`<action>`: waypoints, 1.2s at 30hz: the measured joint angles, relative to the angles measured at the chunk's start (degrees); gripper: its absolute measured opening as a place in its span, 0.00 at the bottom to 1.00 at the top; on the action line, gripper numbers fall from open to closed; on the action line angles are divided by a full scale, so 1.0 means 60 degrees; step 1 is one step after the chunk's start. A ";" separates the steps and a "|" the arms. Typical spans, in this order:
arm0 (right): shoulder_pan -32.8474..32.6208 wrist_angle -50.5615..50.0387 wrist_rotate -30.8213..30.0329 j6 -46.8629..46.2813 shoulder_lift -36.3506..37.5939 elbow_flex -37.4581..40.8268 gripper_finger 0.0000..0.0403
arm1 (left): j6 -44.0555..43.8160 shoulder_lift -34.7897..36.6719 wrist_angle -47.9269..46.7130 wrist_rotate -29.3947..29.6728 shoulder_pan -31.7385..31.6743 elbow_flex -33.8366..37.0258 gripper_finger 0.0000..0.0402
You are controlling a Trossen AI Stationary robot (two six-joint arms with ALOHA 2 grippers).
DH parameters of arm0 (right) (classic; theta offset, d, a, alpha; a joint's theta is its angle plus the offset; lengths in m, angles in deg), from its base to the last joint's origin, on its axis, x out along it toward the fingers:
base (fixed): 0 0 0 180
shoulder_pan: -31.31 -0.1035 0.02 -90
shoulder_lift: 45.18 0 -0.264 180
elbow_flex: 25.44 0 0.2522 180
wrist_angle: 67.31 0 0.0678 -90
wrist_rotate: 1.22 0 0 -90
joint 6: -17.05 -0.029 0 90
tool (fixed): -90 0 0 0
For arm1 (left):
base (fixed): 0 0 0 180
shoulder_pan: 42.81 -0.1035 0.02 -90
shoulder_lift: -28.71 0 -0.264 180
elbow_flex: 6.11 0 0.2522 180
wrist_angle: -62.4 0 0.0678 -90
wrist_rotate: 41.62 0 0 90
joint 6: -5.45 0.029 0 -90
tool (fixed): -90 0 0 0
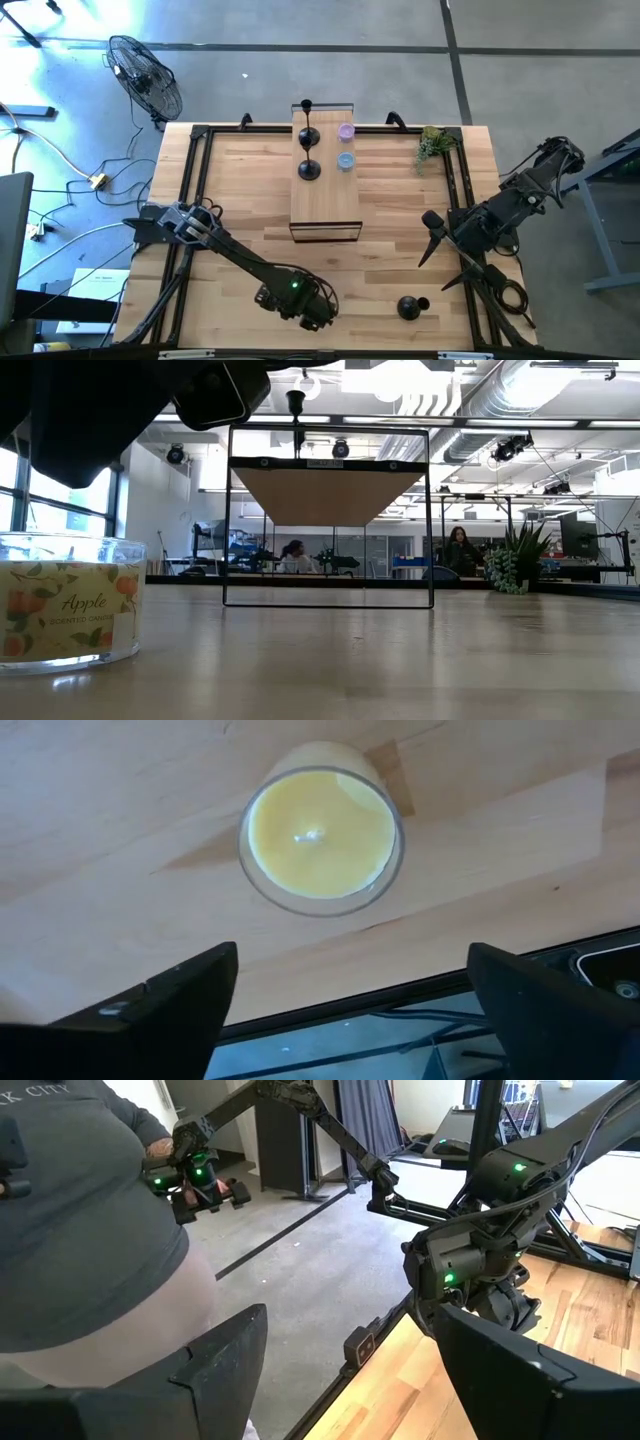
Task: Pick & Place candle stick holders
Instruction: Put the yellow scented candle on the shelf
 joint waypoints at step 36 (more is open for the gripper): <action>0.0001 0.0106 -0.0273 -0.0076 0.0000 0.0000 0.70 | 0.0543 -0.0004 -0.0195 0.0842 0.0004 0.0000 0.89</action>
